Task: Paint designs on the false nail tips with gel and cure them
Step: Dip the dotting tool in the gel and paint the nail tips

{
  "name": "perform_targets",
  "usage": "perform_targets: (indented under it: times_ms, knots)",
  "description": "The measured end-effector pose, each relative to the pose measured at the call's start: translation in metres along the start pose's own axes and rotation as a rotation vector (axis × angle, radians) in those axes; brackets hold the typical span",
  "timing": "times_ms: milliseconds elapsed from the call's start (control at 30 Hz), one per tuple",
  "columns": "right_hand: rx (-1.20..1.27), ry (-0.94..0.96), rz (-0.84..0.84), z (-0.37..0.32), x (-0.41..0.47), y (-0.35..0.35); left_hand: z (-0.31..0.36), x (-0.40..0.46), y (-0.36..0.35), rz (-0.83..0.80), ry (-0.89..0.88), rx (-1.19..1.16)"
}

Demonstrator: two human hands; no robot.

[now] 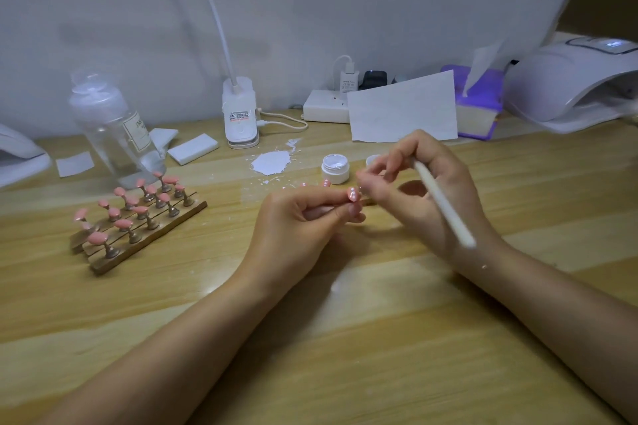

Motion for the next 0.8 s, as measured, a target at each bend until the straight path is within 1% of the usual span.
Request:
perform_targets:
  times_ms: [67,133,200,400,467,533,600,667,733,800]
  knots:
    - [-0.061,0.032,-0.106,0.0,-0.002,-0.005,0.003,-0.001,0.002,0.014,-0.043,0.052]
    - [-0.086,0.038,-0.148,0.0,-0.003,-0.007,0.004,-0.001,0.004,0.037,-0.06,0.055]
    - [-0.092,0.042,-0.15,0.0,-0.003,-0.007,0.003,-0.001,0.003,0.035,-0.052,0.025]
    - [-0.077,0.048,-0.161,-0.001,-0.004,-0.01,0.005,-0.001,0.001,-0.012,-0.048,0.037]
    - [-0.019,0.039,-0.133,-0.001,-0.002,-0.008,0.003,-0.001,-0.001,-0.034,-0.019,-0.011]
    - [0.105,-0.011,-0.061,0.003,0.002,-0.003,-0.002,-0.001,-0.005,-0.053,0.049,-0.098]
    - [0.185,-0.047,0.015,0.007,0.008,0.002,-0.003,-0.001,-0.007,-0.066,0.083,-0.089]
    - [0.141,-0.051,0.041,0.009,0.013,0.004,-0.001,-0.001,-0.009,-0.107,0.047,-0.002]
    - [0.059,-0.045,-0.004,0.011,0.015,0.0,0.003,-0.003,-0.013,-0.18,-0.002,0.064]
    - [-0.045,-0.04,-0.07,0.013,0.014,-0.005,0.007,-0.005,-0.015,-0.231,-0.024,0.082]
Point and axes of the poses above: each hand's wrist, its own x-axis towards the middle knuckle, its own y-axis out of the back of the hand, z = x × y, the point moved 5 cm from there along x, towards the middle knuckle, and after that the axes turned 6 degrees about -z, right-handed, at the moved point
